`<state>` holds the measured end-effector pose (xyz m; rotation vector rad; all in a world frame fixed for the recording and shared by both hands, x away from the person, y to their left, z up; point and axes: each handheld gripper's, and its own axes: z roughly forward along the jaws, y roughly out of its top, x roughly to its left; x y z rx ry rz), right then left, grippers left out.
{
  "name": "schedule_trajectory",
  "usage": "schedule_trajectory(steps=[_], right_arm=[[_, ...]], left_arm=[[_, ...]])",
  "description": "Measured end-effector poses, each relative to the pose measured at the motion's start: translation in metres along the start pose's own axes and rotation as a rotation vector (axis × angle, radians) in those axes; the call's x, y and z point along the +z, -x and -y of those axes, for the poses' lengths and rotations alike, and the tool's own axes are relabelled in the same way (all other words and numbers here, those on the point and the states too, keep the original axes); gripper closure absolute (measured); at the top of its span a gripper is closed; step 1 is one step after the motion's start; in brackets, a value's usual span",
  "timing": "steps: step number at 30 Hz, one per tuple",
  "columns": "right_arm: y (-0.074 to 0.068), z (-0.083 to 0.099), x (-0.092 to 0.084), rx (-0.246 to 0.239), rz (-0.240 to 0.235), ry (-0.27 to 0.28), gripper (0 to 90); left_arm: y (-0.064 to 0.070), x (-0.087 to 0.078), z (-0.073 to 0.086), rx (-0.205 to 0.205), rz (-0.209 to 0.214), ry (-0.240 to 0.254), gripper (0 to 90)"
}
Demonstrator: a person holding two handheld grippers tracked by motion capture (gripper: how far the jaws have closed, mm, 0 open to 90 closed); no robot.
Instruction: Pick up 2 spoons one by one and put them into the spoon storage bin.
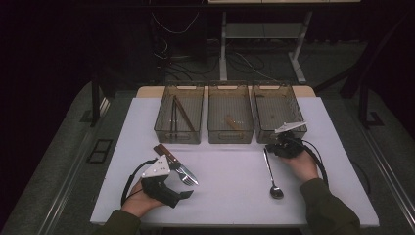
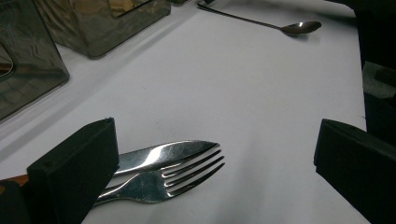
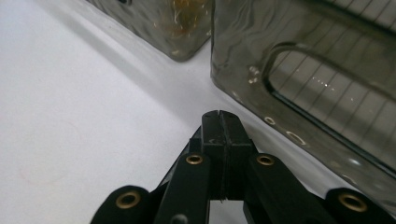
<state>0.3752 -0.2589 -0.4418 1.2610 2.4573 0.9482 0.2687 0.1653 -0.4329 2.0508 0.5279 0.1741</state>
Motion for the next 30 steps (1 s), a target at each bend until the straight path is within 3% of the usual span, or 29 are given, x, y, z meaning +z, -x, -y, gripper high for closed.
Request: schedule_trajectory(steps=[14,30], right_arm=[[-0.006,-0.001,0.006,0.004,-0.017,-0.006,89.7],[-0.033,-0.009,0.015,-0.065,-0.099,-0.022,89.7]], left_arm=[[0.000,0.000,0.000,0.000,-0.001,-0.002,0.0],[0.000,0.000,0.000,0.000,-0.001,0.000,0.0]])
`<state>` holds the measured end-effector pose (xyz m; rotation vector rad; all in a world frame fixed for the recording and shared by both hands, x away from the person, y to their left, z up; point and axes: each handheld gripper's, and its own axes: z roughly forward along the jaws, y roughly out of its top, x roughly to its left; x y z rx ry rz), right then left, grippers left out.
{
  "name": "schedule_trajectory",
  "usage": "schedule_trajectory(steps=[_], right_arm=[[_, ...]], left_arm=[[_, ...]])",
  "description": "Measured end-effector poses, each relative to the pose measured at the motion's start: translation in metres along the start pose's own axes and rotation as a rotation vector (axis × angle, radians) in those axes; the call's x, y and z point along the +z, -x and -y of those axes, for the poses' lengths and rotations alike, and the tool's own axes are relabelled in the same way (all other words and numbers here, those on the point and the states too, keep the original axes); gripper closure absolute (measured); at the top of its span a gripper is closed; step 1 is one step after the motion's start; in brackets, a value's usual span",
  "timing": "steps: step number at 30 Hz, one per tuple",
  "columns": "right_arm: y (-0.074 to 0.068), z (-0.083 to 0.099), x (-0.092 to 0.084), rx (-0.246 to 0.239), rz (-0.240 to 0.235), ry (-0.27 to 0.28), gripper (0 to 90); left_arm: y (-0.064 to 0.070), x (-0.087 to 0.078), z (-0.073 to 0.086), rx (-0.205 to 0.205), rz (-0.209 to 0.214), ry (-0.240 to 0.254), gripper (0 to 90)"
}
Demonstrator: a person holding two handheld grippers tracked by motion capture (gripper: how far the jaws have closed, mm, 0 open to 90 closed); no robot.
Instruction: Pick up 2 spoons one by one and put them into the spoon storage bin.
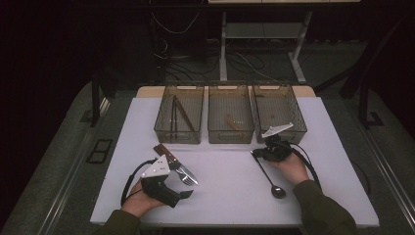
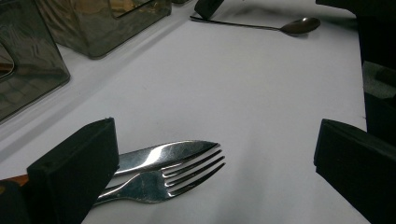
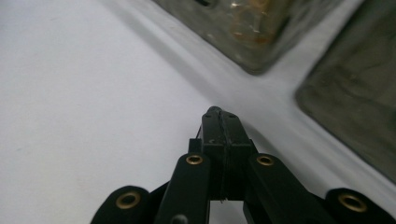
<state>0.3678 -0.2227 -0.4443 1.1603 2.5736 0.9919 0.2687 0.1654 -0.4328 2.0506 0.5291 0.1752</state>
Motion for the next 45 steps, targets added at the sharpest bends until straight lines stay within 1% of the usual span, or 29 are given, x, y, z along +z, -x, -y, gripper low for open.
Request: schedule_trajectory(steps=[6,7,9,10,12,15,16,23,24,26,30,31,33,36,39,42,45], right_arm=[[-0.011,-0.004,0.004,-0.031,-0.025,-0.011,89.7],[-0.013,-0.004,0.005,-0.046,-0.031,-0.008,89.7],[-0.017,-0.006,0.006,-0.048,-0.039,-0.015,89.7],[-0.019,-0.006,0.007,-0.064,-0.045,-0.014,89.7],[-0.024,-0.007,0.008,-0.069,-0.054,-0.019,89.7],[-0.029,-0.009,0.010,-0.091,-0.070,-0.023,89.7],[-0.032,-0.009,0.010,-0.089,-0.078,-0.026,89.7],[-0.044,-0.011,0.014,-0.124,-0.103,-0.032,89.7],[-0.045,-0.012,0.015,-0.132,-0.105,-0.032,89.7],[-0.047,-0.012,0.016,-0.132,-0.108,-0.033,89.7],[-0.046,-0.012,0.015,-0.129,-0.111,-0.033,89.6],[-0.045,-0.013,0.013,-0.125,-0.108,-0.028,89.6],[-0.041,-0.013,0.006,-0.105,-0.110,-0.006,85.6],[-0.036,-0.009,-0.011,-0.082,-0.107,0.030,73.9],[-0.031,-0.001,-0.028,-0.066,-0.102,0.054,64.1],[-0.027,0.012,-0.043,-0.044,-0.101,0.059,58.5],[-0.025,0.029,-0.056,-0.025,-0.110,0.041,54.2]], left_arm=[[0.000,0.000,0.000,-0.001,0.001,0.001,0.0],[0.000,0.000,0.000,-0.001,0.000,0.002,0.0],[0.000,0.000,0.000,-0.001,0.000,0.001,0.0],[0.000,0.000,0.000,0.000,0.000,0.001,0.0],[0.000,0.000,0.000,0.000,0.000,0.001,0.0],[0.000,0.000,0.000,-0.001,0.000,0.001,0.0],[0.000,0.000,0.000,-0.001,0.000,0.001,0.0],[0.000,0.000,0.000,-0.002,0.000,0.002,0.0],[0.000,0.000,0.000,-0.001,-0.001,0.001,0.0],[0.000,0.000,0.000,-0.001,0.000,0.002,0.0],[0.000,-0.001,0.000,-0.002,0.000,0.003,0.0],[0.000,-0.001,0.000,-0.001,0.000,0.002,0.0],[0.000,-0.001,0.000,-0.003,-0.001,0.004,0.0],[0.000,-0.001,0.000,-0.001,-0.001,0.002,0.0],[0.000,-0.001,0.000,-0.002,-0.002,0.003,0.0],[0.000,-0.001,0.000,-0.002,-0.004,0.002,0.0],[0.000,0.000,0.000,-0.001,-0.005,0.000,0.0]])
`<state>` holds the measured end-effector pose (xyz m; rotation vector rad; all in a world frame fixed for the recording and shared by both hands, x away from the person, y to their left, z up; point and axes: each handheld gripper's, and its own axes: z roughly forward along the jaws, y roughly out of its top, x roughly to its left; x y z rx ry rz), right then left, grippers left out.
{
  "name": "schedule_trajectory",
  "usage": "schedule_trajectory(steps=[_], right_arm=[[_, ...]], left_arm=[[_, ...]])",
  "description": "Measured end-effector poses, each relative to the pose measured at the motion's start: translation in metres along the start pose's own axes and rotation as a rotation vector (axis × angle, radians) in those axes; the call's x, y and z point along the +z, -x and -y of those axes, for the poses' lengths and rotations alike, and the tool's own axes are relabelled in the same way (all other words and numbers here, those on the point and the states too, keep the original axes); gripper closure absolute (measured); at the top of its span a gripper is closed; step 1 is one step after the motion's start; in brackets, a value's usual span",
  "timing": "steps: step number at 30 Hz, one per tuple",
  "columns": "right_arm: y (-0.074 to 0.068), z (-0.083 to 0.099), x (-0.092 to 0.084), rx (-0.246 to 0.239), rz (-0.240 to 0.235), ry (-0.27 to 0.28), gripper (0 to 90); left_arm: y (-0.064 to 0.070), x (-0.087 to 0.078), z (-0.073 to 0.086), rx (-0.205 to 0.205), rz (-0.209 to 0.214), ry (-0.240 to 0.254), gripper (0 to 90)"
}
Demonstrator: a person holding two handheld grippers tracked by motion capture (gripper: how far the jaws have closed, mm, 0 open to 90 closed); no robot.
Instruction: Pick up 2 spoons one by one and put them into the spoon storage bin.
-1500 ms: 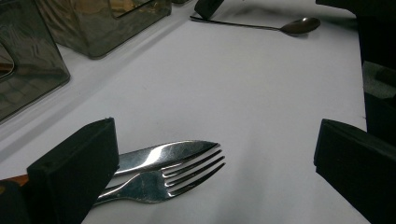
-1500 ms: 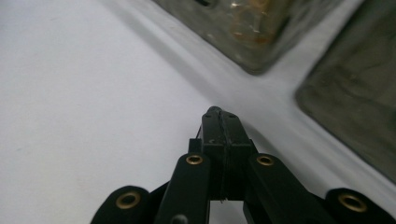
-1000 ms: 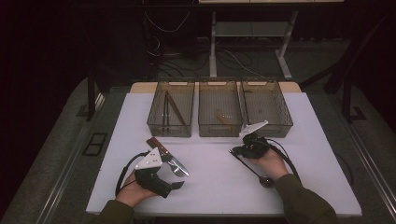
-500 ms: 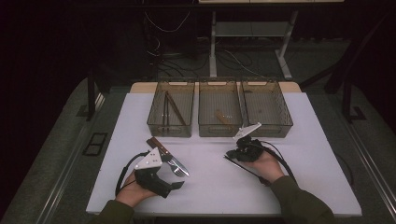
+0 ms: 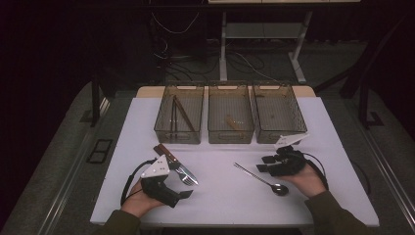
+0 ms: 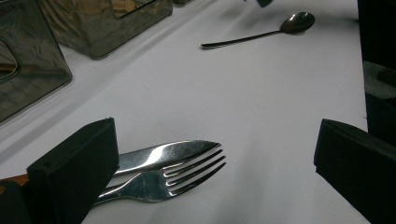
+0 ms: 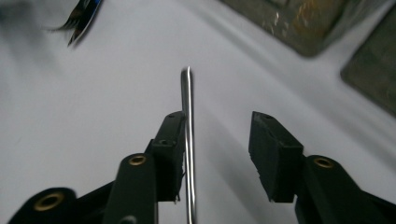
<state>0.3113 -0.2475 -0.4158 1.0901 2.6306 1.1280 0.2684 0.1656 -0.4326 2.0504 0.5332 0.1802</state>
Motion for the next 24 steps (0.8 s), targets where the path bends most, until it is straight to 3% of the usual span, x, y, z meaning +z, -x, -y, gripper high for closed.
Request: schedule_trajectory(steps=[6,11,16,24], right_arm=[[-0.001,0.036,-0.026,0.017,0.014,-0.007,49.8],[-0.002,0.056,-0.038,0.032,0.027,-0.012,48.0],[-0.003,0.066,-0.037,0.044,0.028,-0.027,47.6],[-0.004,0.066,-0.028,0.041,0.008,-0.051,47.7]], left_arm=[[0.000,0.001,0.000,-0.003,-0.006,-0.003,0.0],[0.001,0.001,0.000,-0.001,-0.008,-0.014,0.0],[0.000,0.002,0.000,0.006,-0.008,-0.018,0.0],[0.001,0.002,0.000,0.003,-0.009,-0.016,0.0]])
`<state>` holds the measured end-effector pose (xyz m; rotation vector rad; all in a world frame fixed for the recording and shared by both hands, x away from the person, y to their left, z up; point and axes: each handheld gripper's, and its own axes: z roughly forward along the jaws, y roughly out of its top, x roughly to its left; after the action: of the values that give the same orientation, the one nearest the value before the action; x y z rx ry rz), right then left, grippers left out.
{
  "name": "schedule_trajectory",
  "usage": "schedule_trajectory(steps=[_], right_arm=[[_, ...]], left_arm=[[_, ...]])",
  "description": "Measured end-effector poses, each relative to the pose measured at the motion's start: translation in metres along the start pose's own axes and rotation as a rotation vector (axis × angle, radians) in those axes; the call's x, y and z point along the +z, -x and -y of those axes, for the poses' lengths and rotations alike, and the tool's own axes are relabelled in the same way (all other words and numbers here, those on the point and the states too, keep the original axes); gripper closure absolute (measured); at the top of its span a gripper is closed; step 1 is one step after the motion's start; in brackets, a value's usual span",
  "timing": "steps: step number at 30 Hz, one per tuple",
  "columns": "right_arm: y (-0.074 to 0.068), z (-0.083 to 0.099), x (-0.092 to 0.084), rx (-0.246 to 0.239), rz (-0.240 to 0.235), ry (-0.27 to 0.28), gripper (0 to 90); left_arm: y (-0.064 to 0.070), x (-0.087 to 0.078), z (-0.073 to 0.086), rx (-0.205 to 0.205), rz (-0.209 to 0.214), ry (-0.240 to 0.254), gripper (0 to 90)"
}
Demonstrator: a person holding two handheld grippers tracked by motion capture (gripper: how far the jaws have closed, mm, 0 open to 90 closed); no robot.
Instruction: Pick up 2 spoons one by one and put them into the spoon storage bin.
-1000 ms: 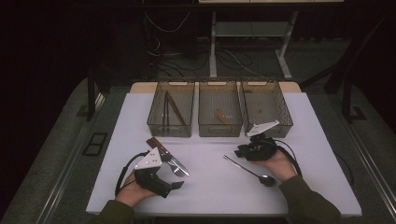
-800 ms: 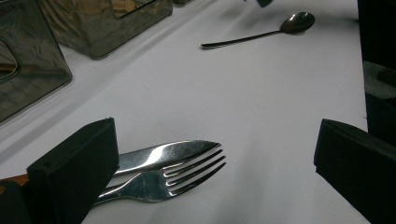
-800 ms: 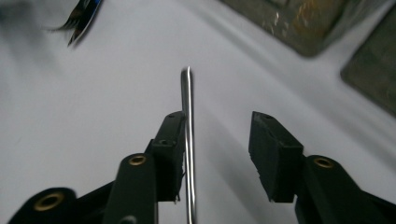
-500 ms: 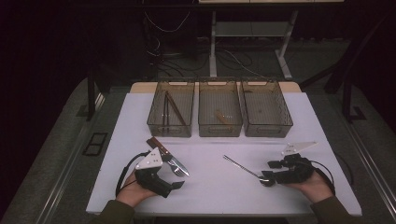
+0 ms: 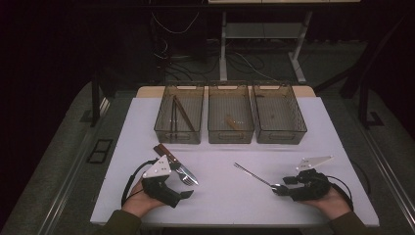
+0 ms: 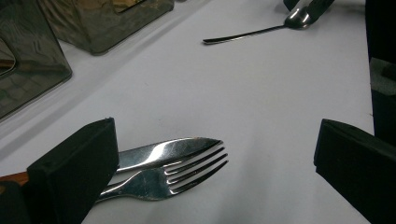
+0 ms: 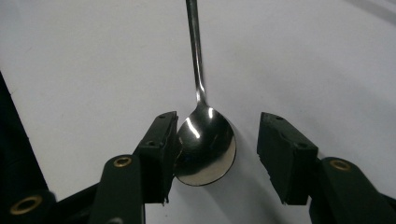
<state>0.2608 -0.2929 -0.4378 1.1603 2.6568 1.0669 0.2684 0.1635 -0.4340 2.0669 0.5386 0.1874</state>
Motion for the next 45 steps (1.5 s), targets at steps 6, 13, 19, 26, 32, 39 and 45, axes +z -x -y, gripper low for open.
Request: schedule_trajectory(steps=[6,13,19,26,32,39,45], right_arm=[[-0.001,0.000,0.003,-0.006,0.003,-0.013,48.2],[-0.002,-0.002,0.007,-0.023,0.012,-0.015,49.3],[-0.005,-0.002,0.008,-0.047,0.028,-0.019,50.2],[-0.010,-0.002,0.009,-0.079,0.038,-0.031,52.4],[-0.012,-0.002,0.009,-0.097,0.049,-0.038,54.2],[-0.014,-0.002,0.009,-0.125,0.053,-0.042,55.6],[-0.015,-0.002,0.010,-0.129,0.036,-0.042,57.7]], left_arm=[[0.000,0.000,0.000,-0.003,-0.002,0.003,0.0],[0.000,0.000,0.000,-0.002,-0.002,0.000,0.0],[0.001,0.000,0.000,-0.007,-0.002,0.001,0.0],[0.001,0.000,0.000,-0.002,-0.002,0.002,0.0],[0.001,0.000,0.000,-0.002,-0.001,0.002,0.0],[0.001,0.000,0.000,-0.002,-0.001,0.003,0.0],[0.001,0.000,0.000,-0.002,-0.002,0.003,0.0]])
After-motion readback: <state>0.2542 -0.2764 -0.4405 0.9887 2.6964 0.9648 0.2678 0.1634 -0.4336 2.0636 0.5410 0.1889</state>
